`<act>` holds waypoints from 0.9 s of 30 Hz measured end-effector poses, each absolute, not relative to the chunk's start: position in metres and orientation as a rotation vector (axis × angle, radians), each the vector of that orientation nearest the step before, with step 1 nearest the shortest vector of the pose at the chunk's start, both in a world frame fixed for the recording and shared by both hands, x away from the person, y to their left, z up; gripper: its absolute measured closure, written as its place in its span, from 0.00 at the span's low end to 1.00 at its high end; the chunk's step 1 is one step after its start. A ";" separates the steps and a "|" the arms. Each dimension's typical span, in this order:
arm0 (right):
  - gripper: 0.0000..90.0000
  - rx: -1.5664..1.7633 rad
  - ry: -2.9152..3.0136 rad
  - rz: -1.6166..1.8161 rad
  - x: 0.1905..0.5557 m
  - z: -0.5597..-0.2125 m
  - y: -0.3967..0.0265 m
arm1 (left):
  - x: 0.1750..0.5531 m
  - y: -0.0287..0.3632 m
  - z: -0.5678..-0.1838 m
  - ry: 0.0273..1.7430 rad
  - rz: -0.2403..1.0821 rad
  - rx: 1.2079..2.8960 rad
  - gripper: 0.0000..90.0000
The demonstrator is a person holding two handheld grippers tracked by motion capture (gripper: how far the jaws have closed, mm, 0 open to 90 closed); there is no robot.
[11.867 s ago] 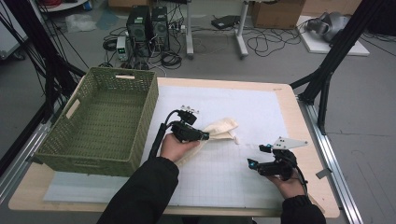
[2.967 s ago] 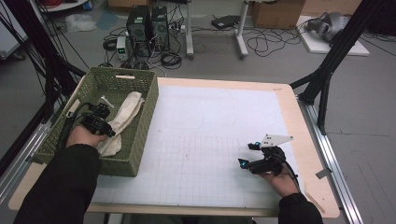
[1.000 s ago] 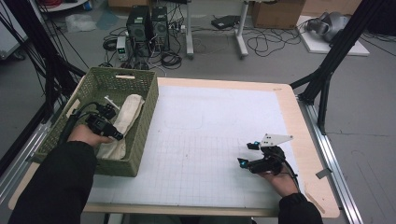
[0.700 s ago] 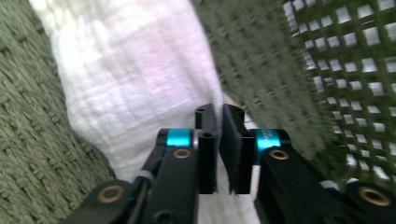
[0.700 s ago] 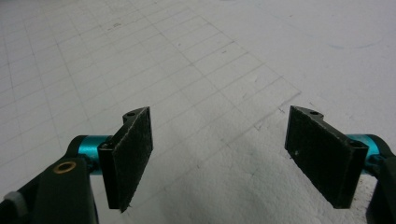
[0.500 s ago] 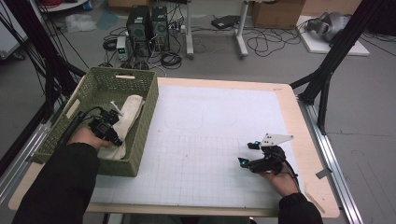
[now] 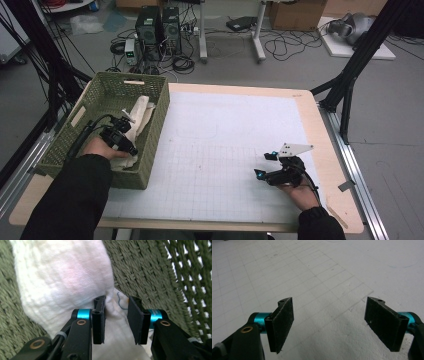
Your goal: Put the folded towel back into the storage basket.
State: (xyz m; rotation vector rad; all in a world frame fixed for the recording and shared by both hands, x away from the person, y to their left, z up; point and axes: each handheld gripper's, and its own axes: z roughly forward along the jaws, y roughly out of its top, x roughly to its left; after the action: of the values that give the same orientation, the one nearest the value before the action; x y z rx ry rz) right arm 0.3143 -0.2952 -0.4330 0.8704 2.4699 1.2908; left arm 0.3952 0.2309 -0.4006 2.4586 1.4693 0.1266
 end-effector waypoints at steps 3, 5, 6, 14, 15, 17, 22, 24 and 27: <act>0.25 0.874 2.469 1.295 0.315 -0.432 -0.295 | 0.393 0.228 -0.399 1.426 0.194 2.533 0.93; 0.25 0.873 2.471 1.300 0.315 -0.432 -0.294 | 0.392 0.223 -0.397 1.376 0.207 2.638 0.95; 0.25 0.873 2.468 1.306 0.316 -0.431 -0.294 | 0.391 0.222 -0.395 1.363 0.207 2.670 0.96; 0.25 0.878 2.470 1.307 0.315 -0.431 -0.294 | 0.389 0.224 -0.392 1.282 0.062 2.681 0.89; 0.25 0.873 2.466 1.304 0.315 -0.431 -0.295 | 0.390 0.225 -0.393 1.283 0.047 2.663 0.83; 0.25 0.880 2.466 1.306 0.315 -0.431 -0.295 | 0.390 0.227 -0.389 1.290 0.044 2.605 0.74; 0.25 0.881 2.471 1.301 0.315 -0.431 -0.294 | 0.395 0.236 -0.368 1.286 0.072 2.421 0.66; 0.26 0.877 2.470 1.297 0.314 -0.431 -0.294 | 0.397 0.237 -0.367 1.310 0.168 2.387 0.74; 0.26 0.877 2.470 1.302 0.314 -0.431 -0.294 | 0.401 0.238 -0.373 1.363 0.284 2.361 0.89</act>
State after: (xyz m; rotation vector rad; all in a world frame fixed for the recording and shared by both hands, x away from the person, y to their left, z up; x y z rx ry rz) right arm 0.3143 -0.2942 -0.4309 0.8766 2.4701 1.3017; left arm 0.4006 0.2378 -0.3730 2.3607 1.3634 0.2840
